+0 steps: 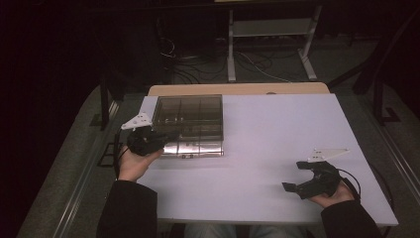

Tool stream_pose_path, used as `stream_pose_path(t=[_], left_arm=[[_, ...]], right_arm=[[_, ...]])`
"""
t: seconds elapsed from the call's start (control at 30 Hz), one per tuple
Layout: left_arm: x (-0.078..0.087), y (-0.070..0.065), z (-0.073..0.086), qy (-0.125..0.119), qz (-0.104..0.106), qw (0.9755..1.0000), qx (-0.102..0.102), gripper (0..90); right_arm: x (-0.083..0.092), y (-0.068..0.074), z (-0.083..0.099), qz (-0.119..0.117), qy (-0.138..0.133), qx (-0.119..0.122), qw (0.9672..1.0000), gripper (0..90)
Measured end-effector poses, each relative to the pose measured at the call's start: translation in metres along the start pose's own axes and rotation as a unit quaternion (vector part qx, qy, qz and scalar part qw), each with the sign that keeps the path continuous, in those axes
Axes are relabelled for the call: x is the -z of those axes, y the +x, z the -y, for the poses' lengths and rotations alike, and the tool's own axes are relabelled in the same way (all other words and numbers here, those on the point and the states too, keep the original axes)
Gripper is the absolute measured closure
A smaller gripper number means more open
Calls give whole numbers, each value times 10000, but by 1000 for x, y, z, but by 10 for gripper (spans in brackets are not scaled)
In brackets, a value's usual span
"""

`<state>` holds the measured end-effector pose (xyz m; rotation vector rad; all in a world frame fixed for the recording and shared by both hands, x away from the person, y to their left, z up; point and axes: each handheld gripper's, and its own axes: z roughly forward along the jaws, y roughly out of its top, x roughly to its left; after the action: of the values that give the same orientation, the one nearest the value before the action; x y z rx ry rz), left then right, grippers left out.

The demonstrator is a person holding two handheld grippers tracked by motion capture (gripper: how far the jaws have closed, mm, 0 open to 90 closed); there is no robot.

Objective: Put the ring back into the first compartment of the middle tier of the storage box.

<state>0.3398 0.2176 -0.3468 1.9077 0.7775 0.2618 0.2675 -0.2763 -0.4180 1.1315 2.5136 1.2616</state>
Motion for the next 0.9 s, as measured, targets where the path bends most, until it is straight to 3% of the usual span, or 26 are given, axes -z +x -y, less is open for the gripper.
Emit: stream_pose_path(t=[0.67,0.9], left_arm=[[5,22,18,23,-270,9990,354,872],[4,26,22,96,-319,9987,393,872]], right_arm=[[-1,0,0,-2,25,4,10000,4],[-1,0,0,1,37,8,10000,4]])
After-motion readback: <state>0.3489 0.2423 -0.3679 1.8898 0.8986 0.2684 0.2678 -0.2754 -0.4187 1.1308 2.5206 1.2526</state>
